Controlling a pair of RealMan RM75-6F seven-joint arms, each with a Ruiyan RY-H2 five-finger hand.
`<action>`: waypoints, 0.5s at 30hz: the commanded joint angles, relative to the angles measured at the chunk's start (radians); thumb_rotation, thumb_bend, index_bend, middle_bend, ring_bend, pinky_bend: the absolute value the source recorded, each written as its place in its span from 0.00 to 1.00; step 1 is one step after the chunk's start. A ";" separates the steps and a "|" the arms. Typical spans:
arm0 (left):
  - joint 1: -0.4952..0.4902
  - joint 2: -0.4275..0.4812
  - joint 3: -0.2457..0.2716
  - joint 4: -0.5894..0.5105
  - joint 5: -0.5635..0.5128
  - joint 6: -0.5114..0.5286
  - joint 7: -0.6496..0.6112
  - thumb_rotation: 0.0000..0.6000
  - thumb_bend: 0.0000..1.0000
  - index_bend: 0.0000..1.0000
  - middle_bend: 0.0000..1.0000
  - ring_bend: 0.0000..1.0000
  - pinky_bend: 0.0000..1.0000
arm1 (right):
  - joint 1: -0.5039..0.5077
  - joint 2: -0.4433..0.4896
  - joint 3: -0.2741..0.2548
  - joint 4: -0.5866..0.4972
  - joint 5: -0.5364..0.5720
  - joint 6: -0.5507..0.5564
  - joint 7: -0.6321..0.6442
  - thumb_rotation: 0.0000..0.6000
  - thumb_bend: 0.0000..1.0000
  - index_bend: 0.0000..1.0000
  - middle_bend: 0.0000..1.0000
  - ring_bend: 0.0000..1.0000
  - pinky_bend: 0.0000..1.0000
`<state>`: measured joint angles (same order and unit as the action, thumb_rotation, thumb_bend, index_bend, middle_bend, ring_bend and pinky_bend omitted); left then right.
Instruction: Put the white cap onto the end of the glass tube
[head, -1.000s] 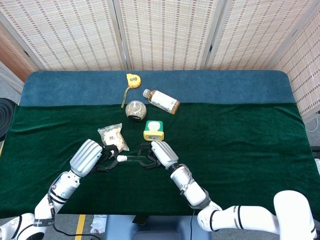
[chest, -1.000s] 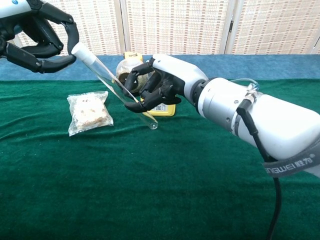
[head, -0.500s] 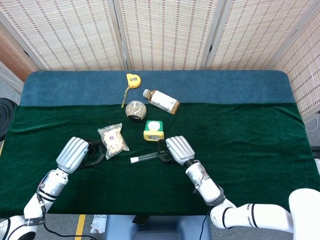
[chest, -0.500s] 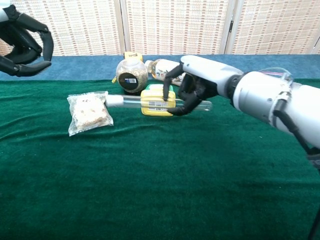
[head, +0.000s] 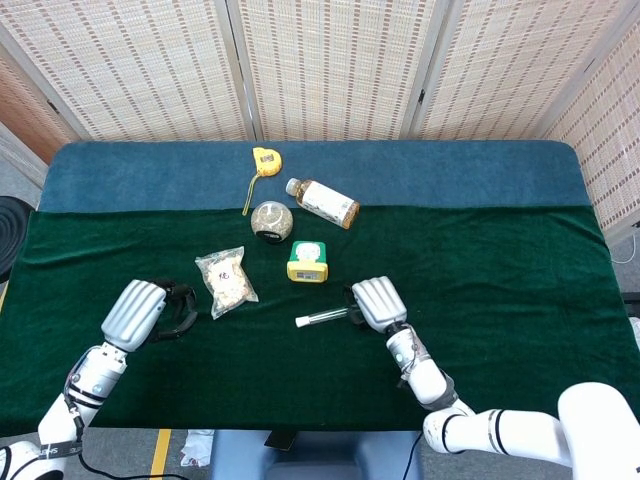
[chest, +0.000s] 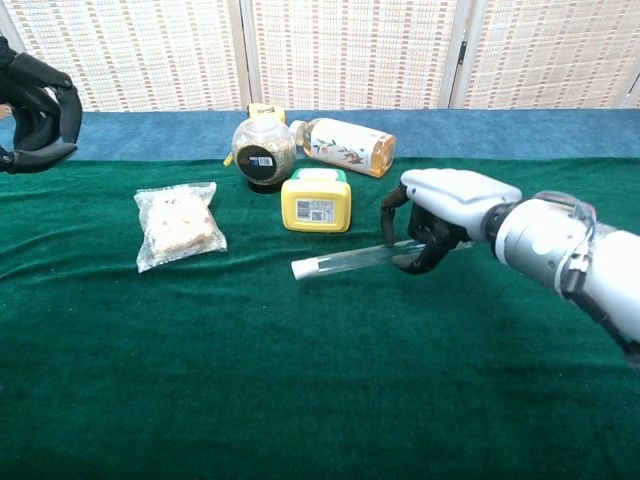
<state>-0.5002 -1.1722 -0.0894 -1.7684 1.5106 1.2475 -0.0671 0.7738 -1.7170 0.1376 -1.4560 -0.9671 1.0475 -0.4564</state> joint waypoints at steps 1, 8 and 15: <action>0.002 0.000 0.001 0.001 0.000 0.000 -0.001 1.00 0.49 0.23 0.77 0.57 0.59 | -0.004 -0.011 -0.002 0.014 -0.007 -0.005 0.010 1.00 0.68 0.78 0.98 1.00 1.00; 0.009 0.006 0.008 0.001 -0.007 -0.013 -0.007 1.00 0.49 0.23 0.77 0.56 0.59 | -0.014 -0.060 -0.003 0.071 -0.037 -0.014 0.031 1.00 0.68 0.63 0.98 1.00 1.00; 0.015 0.003 0.007 0.007 -0.006 -0.012 -0.013 1.00 0.48 0.23 0.76 0.55 0.59 | -0.016 -0.063 0.000 0.076 -0.038 -0.035 0.013 1.00 0.68 0.48 0.98 1.00 1.00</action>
<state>-0.4854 -1.1693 -0.0820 -1.7620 1.5042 1.2352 -0.0795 0.7578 -1.7807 0.1374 -1.3801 -1.0054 1.0141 -0.4418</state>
